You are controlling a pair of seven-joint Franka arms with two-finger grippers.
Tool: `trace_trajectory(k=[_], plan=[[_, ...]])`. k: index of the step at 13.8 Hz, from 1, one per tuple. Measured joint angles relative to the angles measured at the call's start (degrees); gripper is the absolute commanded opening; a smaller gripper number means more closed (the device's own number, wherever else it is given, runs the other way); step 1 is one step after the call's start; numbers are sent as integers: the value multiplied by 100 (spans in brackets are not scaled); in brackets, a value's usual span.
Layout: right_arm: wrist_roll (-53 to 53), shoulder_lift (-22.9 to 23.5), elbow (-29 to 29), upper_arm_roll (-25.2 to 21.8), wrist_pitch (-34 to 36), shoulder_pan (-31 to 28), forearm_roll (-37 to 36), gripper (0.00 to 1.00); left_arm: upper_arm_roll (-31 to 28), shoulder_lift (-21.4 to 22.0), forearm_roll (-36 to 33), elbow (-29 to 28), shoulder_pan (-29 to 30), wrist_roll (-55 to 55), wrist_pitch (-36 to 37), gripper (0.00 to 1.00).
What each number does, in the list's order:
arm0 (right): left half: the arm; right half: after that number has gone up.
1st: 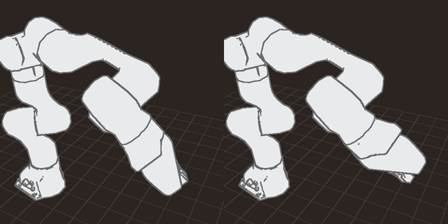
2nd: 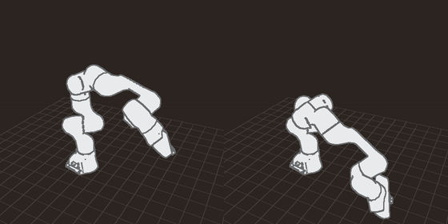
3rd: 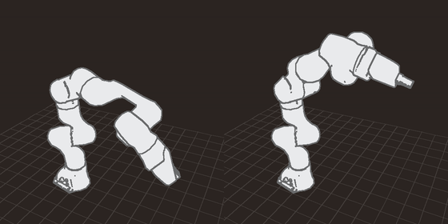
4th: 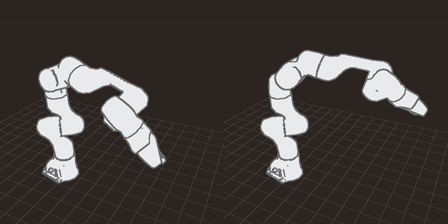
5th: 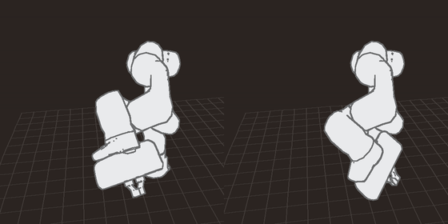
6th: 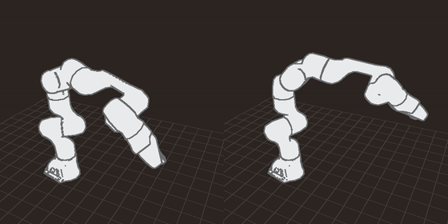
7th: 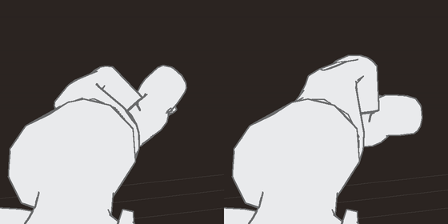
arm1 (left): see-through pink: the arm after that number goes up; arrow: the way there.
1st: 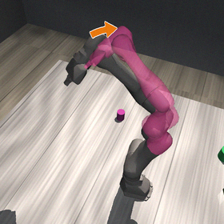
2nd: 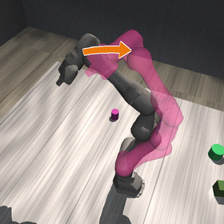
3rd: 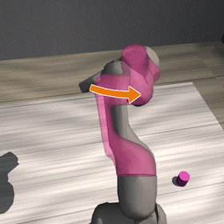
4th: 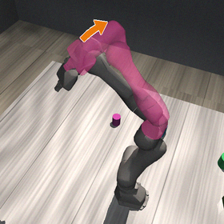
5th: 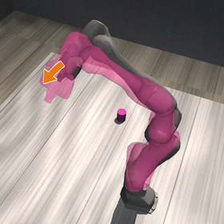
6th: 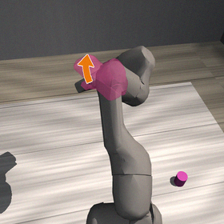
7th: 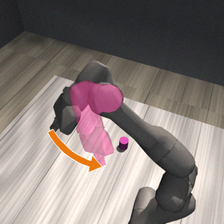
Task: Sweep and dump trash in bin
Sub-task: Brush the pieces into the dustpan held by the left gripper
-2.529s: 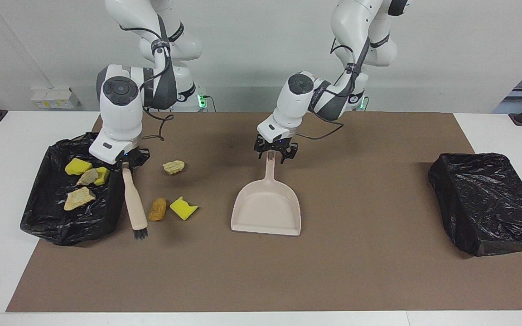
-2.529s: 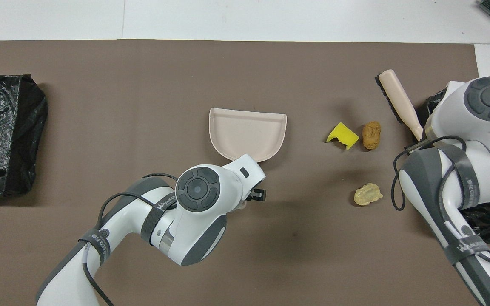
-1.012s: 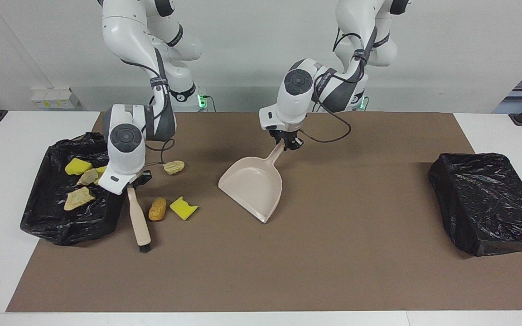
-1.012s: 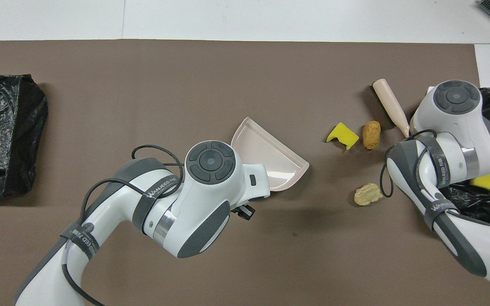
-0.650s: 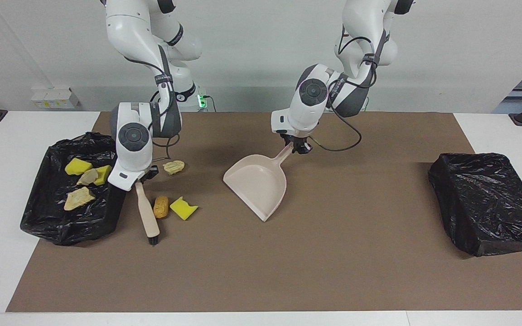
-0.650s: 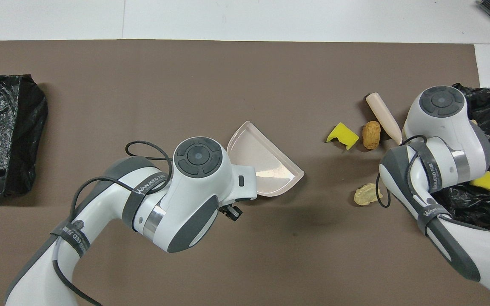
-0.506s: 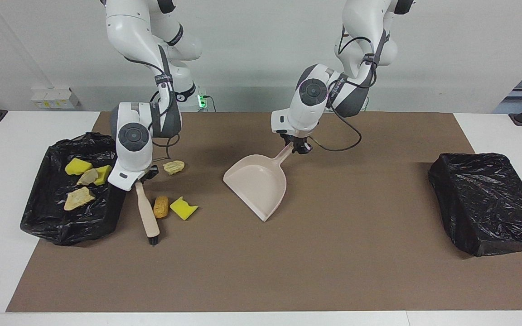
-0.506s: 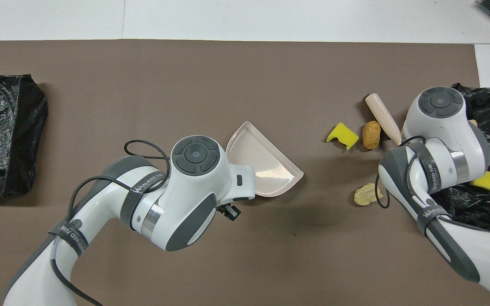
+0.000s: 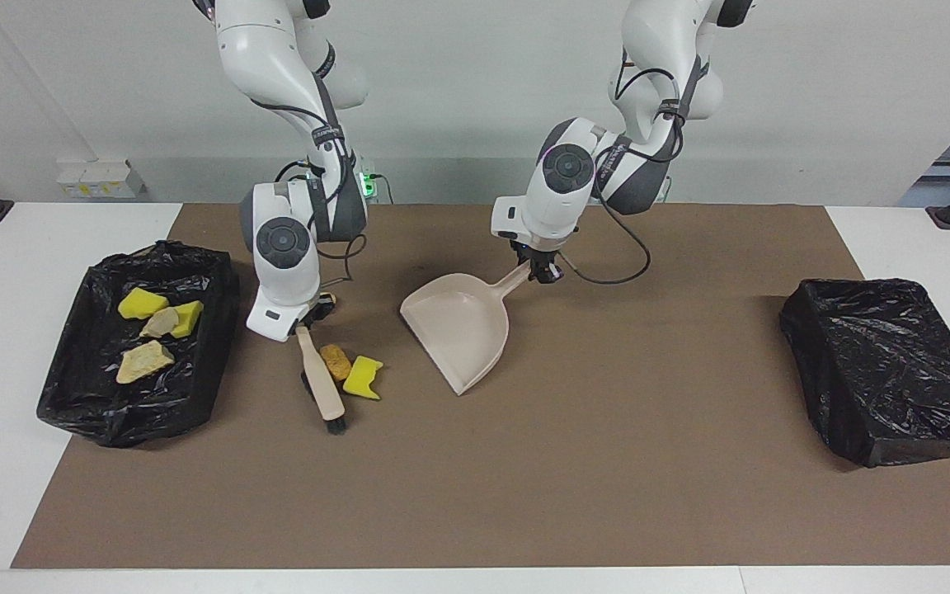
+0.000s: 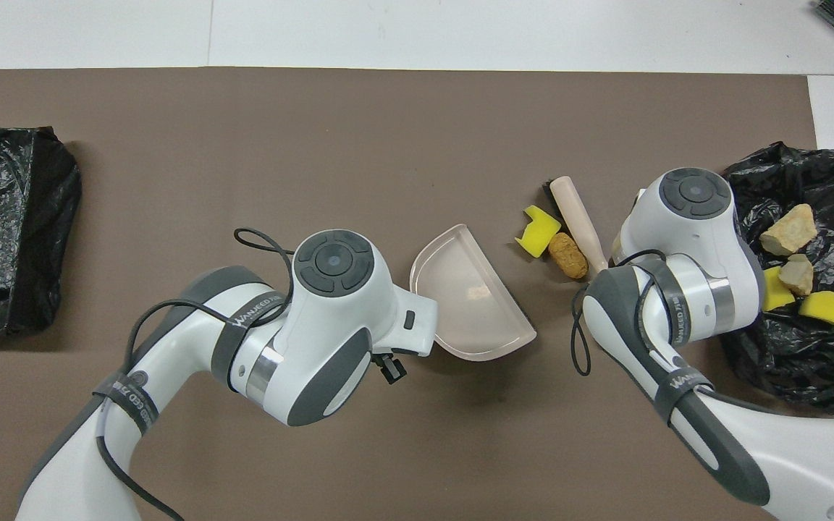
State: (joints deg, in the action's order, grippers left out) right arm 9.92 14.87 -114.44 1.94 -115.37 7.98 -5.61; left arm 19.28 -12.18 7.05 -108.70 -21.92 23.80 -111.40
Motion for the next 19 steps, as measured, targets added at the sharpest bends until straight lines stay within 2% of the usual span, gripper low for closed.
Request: trace_trajectory(k=[2,6,11,14,17,19], plan=[[-76,21,-48,7,0,192,192,0,17,-58,-266,1,-50,3,-28,0],[-213,16,-53,61,33,802,1308,0,-14,-156,-366,0,-32,134,-72,0],[-828,-8,171,92,492,1574,1813,0,-58,-194,-374,0,-8,186,-173,0],[-899,-99,330,32,859,1505,1815,0,-84,-195,-375,0,99,201,-237,0],[-899,-336,709,-67,1733,1123,1805,0,-106,-195,-304,2,373,178,-276,0],[-899,-469,970,-149,2232,764,1672,0,-115,-202,176,1,720,172,-276,0]])
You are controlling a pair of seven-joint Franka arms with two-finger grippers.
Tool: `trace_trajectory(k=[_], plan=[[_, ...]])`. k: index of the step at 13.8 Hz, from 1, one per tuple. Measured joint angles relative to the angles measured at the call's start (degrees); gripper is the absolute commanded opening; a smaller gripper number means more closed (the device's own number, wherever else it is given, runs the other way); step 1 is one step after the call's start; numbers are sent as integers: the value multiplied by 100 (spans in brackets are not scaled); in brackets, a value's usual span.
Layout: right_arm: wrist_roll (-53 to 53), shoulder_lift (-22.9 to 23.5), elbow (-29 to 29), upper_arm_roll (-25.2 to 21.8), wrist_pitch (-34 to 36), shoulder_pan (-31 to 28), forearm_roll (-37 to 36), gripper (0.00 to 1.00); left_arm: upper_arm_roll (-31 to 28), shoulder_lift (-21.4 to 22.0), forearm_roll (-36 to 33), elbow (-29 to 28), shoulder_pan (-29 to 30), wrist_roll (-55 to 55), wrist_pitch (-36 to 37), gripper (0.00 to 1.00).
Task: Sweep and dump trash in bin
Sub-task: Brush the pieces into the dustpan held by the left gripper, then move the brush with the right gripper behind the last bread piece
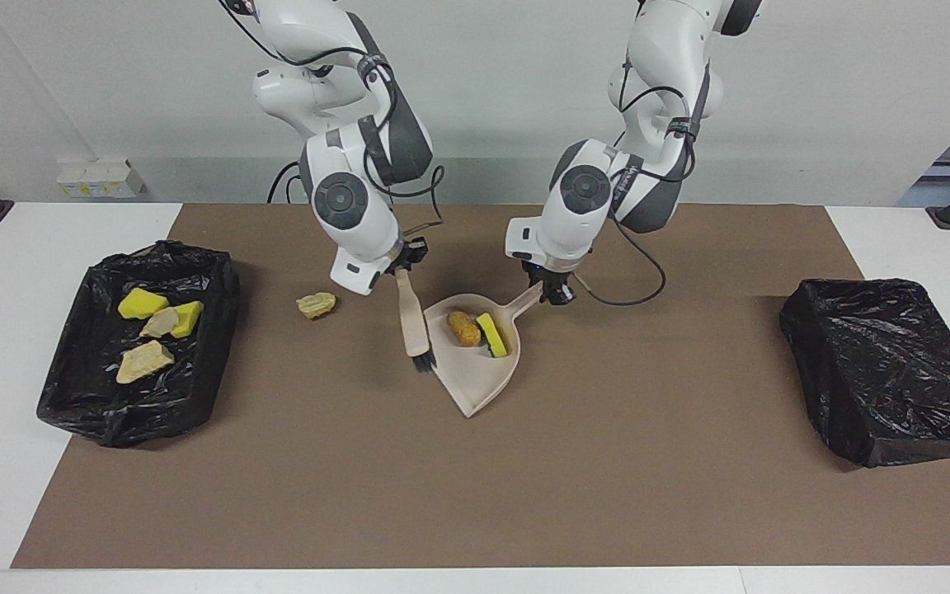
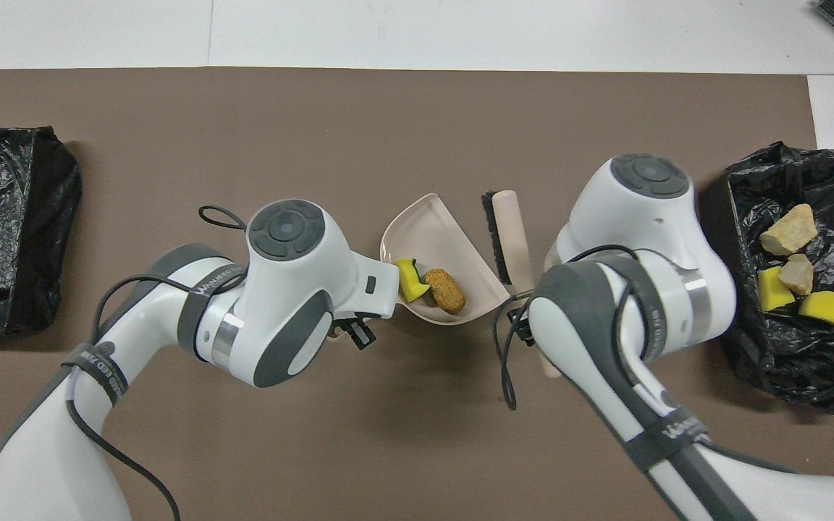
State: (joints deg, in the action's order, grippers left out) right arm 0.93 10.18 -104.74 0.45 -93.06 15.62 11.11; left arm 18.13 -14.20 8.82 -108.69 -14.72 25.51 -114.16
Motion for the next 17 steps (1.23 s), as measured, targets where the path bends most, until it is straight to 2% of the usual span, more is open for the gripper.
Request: trace_trajectory(k=[2,4,7,13,17], plan=[[0,-90,60,-32,285,-304,-311,0,-2,-2,72,-1,147,57,4,0],[-56,-138,-41,-40,675,-572,-708,0,53,-2,-202,3,145,91,46,0],[-76,-416,-680,-46,837,-1048,-1018,0,110,0,-565,27,37,152,75,0],[-76,-1541,-2622,-45,150,-1644,-1278,0,122,3,-816,56,-64,245,75,0],[-76,-1684,-3310,-43,-503,-1854,-1375,0,110,3,-821,56,-64,466,76,0]])
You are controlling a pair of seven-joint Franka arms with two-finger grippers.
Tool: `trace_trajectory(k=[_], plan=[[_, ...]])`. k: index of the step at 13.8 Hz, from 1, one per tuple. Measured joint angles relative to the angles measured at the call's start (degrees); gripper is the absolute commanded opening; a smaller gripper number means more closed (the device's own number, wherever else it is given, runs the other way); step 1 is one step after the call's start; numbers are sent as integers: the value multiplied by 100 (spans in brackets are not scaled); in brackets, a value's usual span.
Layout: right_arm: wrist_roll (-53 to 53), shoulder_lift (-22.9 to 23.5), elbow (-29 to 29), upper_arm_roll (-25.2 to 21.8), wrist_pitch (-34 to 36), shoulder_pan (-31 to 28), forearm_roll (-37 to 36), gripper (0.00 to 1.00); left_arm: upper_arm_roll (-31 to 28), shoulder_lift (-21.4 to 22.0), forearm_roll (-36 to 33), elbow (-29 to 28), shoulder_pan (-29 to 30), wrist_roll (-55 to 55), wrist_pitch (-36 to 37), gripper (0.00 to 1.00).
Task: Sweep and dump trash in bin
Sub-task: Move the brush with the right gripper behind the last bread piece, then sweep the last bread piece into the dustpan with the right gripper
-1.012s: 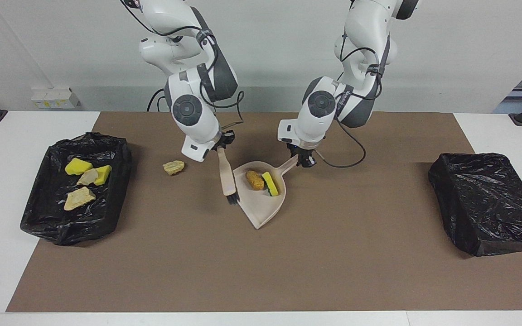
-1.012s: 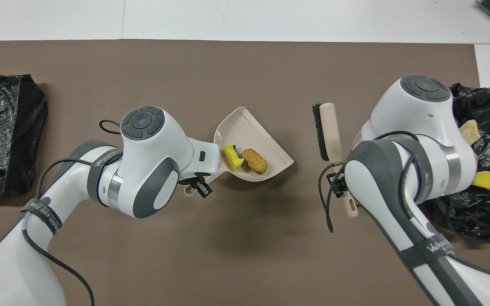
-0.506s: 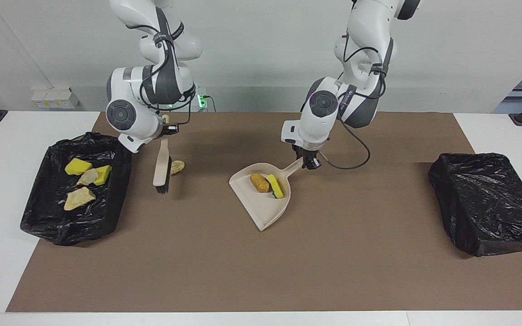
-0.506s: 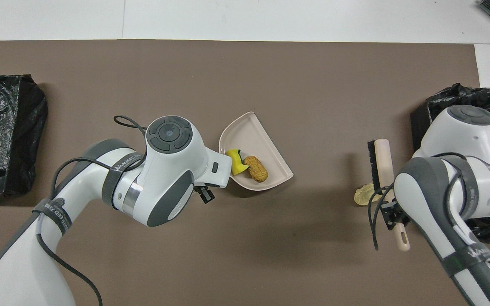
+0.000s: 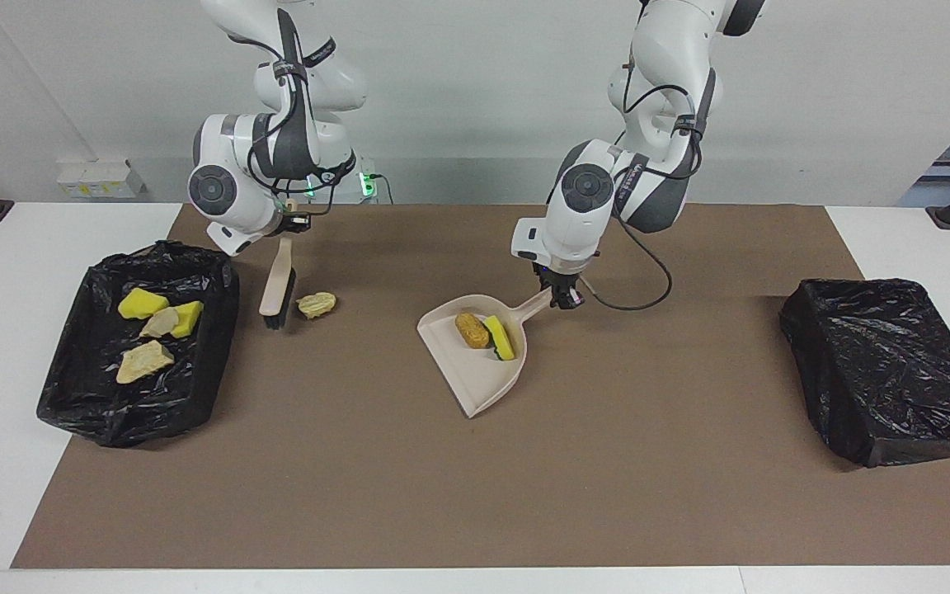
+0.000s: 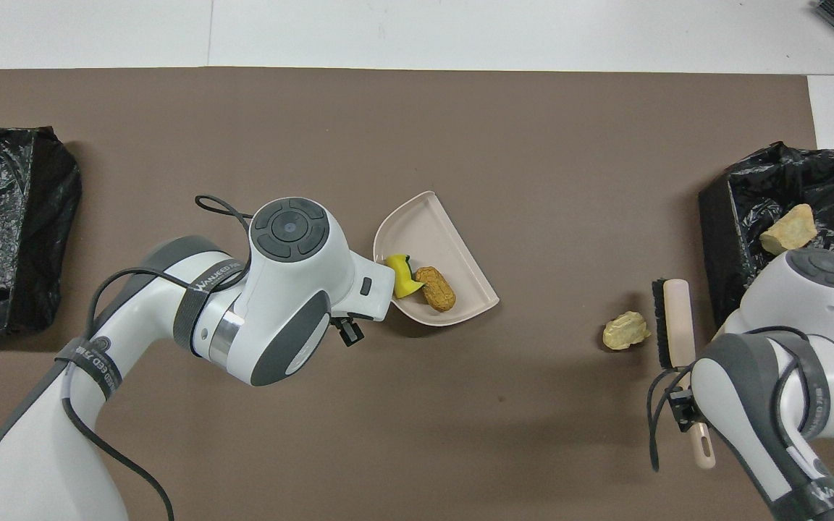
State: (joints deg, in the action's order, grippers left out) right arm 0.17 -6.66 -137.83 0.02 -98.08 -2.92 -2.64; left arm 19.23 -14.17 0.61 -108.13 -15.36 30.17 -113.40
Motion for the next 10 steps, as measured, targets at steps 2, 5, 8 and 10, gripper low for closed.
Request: trace_trajectory(k=[2,5,8,10], plan=[[-12,6,-111,35,-102,21,4,0,-1,0,-8,0,0,55,0,0],[-167,119,-143,71,-400,234,283,0,-3,0,-15,-1,0,476,0,0],[-552,452,60,98,-628,756,865,0,-1,0,-30,-2,0,702,2,0],[-799,610,293,104,-628,1017,1233,0,8,0,-42,-3,-5,735,12,0]])
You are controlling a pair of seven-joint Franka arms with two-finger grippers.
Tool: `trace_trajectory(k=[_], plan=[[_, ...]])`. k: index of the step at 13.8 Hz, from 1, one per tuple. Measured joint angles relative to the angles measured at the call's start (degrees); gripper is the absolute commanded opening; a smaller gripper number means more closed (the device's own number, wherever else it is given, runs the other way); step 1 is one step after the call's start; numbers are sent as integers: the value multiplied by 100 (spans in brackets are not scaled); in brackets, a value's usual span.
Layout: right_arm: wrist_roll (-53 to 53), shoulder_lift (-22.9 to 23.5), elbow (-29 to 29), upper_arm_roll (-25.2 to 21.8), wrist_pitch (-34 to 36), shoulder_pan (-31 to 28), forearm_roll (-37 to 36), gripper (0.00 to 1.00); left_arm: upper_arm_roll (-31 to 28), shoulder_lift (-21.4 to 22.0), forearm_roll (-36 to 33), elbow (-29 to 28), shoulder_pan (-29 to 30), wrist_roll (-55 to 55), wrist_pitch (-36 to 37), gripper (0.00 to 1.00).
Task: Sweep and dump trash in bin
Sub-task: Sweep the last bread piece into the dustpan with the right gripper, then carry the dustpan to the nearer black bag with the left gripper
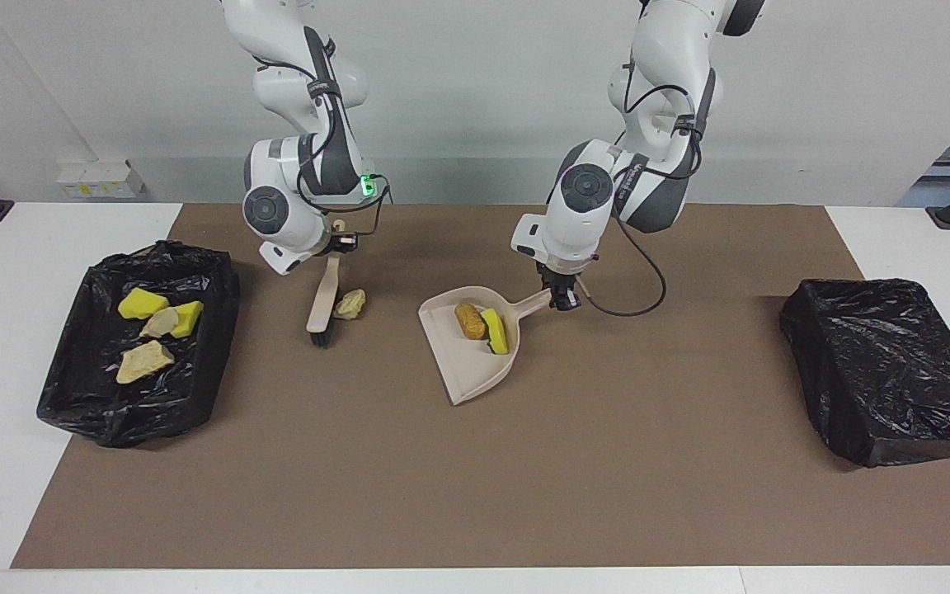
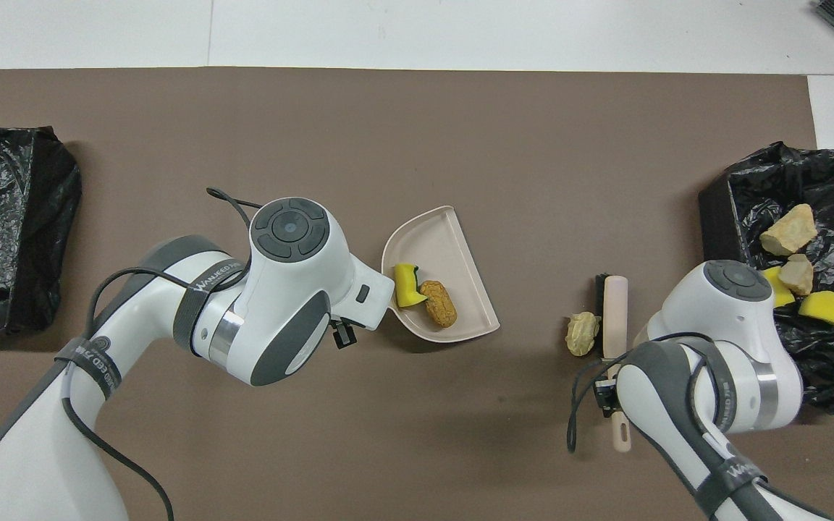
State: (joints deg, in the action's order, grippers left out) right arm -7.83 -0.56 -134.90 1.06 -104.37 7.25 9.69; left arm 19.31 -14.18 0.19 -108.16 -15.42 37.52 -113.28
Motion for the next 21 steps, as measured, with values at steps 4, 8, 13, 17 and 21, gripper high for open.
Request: trace_trajectory(k=[4,8,13,17,21], plan=[[-743,96,98,17,-153,615,622,0,20,2,-138,0,-171,39,39,0],[-1022,115,101,27,-409,987,1032,0,29,10,-202,-22,-474,64,46,0],[-1022,314,557,46,-613,1383,2006,0,15,10,-343,-62,-604,1108,-82,0],[-1023,480,1197,42,-173,1477,2151,0,-35,10,-317,-235,-426,2087,-400,0],[-1024,480,1751,-25,480,1244,2071,0,-50,46,116,-241,126,2961,-409,0]])
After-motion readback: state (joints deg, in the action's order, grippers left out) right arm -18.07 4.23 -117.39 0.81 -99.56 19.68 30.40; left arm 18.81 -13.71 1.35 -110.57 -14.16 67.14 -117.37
